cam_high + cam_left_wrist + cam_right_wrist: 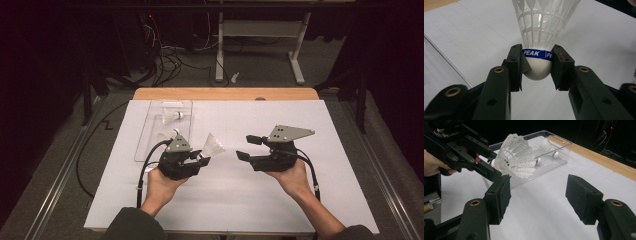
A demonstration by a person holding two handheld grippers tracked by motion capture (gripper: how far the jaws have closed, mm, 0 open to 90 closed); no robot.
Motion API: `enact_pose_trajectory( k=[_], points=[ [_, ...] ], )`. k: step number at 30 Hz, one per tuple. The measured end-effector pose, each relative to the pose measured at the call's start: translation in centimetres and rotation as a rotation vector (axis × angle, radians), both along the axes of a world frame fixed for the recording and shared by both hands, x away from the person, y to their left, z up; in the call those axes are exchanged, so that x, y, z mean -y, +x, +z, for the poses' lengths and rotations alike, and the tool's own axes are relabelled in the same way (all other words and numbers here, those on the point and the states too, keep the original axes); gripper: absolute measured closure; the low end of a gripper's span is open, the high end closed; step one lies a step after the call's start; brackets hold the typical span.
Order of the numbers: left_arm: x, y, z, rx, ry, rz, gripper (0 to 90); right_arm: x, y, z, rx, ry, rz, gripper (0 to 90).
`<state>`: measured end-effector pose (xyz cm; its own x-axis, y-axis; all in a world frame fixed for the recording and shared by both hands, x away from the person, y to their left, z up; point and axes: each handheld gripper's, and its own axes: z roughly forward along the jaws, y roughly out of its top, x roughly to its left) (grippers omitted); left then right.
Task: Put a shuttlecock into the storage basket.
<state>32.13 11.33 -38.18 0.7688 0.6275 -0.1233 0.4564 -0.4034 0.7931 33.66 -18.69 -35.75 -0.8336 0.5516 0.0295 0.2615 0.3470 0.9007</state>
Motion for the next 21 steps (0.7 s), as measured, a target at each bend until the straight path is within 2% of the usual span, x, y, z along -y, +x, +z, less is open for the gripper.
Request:
enact_pose_trajectory(
  k=[7,9,14,21],
  points=[
    [-0.5,-0.2,0.3,0.001,-0.009,0.004,64.7,0.9,-0.6,0.0,0.017,0.032,-0.011,39.0],
    [-0.7,-0.2,0.3,0.002,-0.010,0.008,64.7,1.2,-0.8,-0.1,0.036,0.022,-0.046,38.7],
    [-1.2,-0.3,0.5,0.002,-0.019,0.017,64.7,2.1,-1.4,-0.3,0.063,0.011,-0.073,38.3],
    [-1.6,-0.7,0.7,0.002,-0.026,0.022,64.7,3.7,-2.1,-0.6,0.064,0.033,-0.092,38.6]
  ],
)
